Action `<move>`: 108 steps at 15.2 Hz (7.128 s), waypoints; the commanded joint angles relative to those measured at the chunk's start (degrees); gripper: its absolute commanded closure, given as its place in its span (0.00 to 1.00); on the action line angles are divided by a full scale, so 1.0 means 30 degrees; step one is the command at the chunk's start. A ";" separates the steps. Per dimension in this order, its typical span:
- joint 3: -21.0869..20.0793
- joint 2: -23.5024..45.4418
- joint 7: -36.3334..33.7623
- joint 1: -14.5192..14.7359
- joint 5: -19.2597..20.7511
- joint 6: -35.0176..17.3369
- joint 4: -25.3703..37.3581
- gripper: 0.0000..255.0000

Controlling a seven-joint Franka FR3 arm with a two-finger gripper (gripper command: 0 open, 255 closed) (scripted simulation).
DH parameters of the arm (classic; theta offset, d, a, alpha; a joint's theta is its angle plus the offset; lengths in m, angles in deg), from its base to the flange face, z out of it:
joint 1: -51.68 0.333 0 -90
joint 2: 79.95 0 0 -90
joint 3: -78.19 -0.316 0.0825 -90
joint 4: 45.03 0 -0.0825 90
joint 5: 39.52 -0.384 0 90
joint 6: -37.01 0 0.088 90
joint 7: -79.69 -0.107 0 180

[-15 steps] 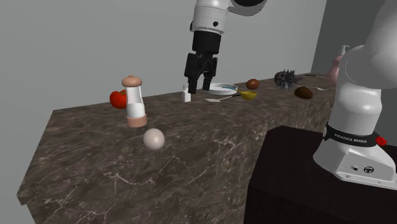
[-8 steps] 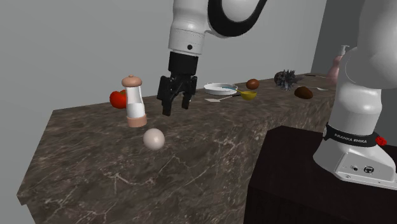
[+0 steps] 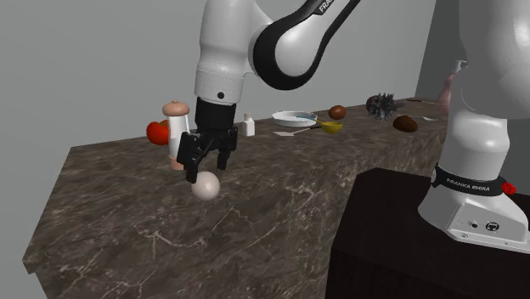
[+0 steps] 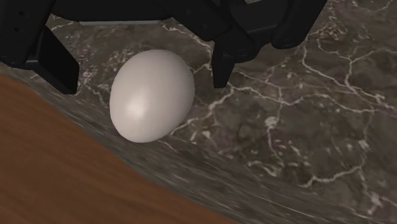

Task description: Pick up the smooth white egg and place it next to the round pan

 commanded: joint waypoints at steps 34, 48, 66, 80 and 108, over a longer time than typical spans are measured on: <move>-0.0403 -0.0905 0.0660 -0.0277 -0.0914 0.1511 0.0734 1.00; -0.0674 -0.3029 0.2416 -0.0940 -0.2842 0.4373 0.1782 1.00; 0.2830 -0.3426 1.2202 -0.5463 -0.5718 0.4754 0.1585 1.00; 0.5075 0.0030 1.7917 -0.8637 -0.6221 0.6789 0.6440 1.00; 0.6449 0.8163 2.2341 -1.1431 -0.6254 0.8803 1.5919 1.00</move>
